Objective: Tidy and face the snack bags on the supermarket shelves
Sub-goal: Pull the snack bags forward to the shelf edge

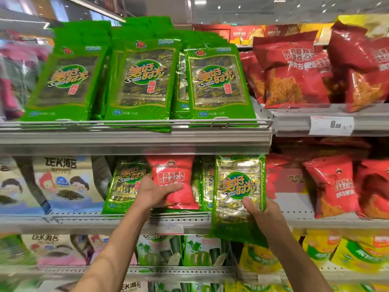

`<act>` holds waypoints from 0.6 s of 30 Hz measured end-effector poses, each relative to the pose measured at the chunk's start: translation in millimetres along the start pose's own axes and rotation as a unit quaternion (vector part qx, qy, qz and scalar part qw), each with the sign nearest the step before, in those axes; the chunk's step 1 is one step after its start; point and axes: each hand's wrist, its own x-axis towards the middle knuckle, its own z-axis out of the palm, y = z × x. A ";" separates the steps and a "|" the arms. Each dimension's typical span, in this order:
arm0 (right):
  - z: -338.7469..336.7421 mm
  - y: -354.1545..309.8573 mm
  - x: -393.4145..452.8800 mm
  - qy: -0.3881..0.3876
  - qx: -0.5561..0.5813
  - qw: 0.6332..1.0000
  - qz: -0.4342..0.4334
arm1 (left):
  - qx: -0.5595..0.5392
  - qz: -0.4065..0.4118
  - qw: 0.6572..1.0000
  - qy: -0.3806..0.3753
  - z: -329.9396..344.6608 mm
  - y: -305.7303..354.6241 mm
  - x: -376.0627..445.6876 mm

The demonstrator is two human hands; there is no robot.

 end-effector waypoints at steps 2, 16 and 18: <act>12.9 -9.3 2.5 -0.010 0.012 1.000 -0.016 | -0.020 0.008 1.000 0.011 -13.1 0.9 -6.8; 153.6 -45.8 48.4 -0.092 0.013 0.996 0.012 | -0.039 -0.033 0.995 0.087 -105.6 -42.0 -74.6; 162.0 -41.4 45.8 -0.103 -0.002 0.995 0.008 | -0.038 -0.041 0.995 0.088 -110.9 -46.2 -80.3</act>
